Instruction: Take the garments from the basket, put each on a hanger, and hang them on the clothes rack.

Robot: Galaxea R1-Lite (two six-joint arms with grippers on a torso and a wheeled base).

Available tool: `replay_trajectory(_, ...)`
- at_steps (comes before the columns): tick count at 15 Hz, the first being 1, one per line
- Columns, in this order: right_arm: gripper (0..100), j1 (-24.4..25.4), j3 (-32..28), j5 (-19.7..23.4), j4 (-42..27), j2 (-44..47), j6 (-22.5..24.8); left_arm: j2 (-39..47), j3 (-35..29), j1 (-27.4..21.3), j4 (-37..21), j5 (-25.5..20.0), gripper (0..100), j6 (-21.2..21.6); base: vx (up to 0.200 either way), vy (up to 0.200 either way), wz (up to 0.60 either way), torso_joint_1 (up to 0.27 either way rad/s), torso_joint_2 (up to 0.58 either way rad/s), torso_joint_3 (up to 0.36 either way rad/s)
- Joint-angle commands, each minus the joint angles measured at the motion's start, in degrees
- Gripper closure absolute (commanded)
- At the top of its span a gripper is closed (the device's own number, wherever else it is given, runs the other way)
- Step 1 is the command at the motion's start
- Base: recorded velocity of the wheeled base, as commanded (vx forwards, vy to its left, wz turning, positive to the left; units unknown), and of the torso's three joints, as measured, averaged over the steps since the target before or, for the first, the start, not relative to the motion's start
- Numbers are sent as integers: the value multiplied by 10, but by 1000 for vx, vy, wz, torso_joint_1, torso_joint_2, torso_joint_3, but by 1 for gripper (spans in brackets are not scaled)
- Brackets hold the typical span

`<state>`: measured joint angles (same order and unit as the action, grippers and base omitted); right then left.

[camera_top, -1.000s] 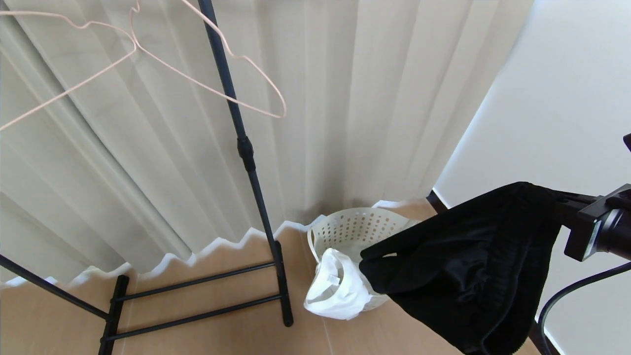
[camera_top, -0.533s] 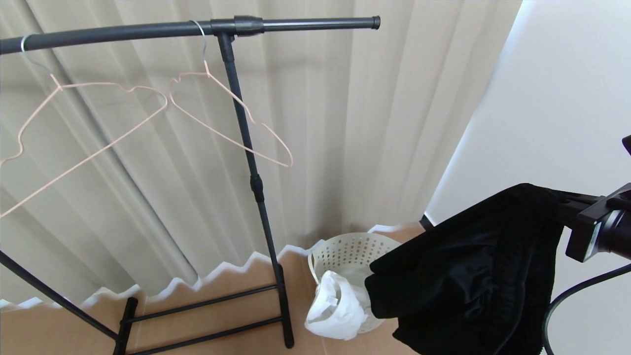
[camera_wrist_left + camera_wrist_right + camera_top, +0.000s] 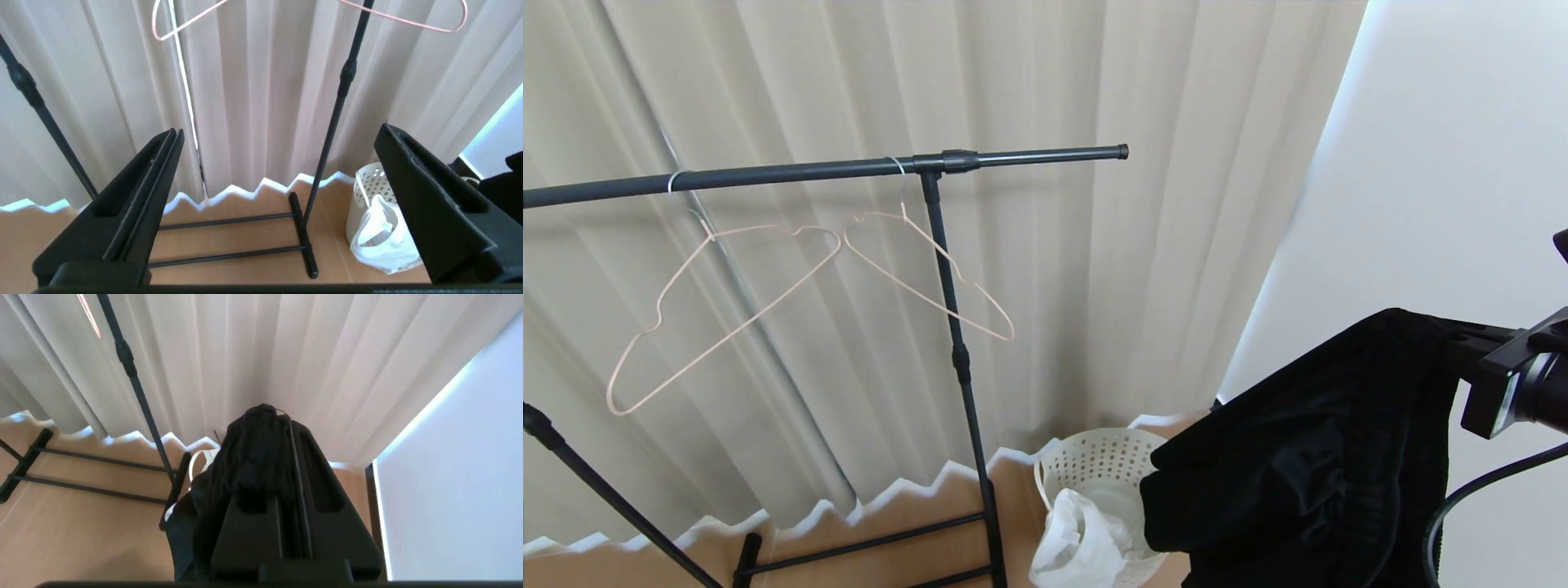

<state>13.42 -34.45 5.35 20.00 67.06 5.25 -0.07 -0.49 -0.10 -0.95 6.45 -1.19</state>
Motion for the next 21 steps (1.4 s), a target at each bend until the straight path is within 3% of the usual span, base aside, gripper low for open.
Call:
replay_trajectory(1, 100, 0, 0, 0, 0, 1, 0, 1, 0, 0, 0, 0, 0, 1, 0, 0, 0, 183, -427, -203)
replay_trajectory(21, 100, 0, 16, 0, 0, -14, 8, 1, 0, 0, 0, 1, 0, 1, 0, 0, 0, 154, -342, -218)
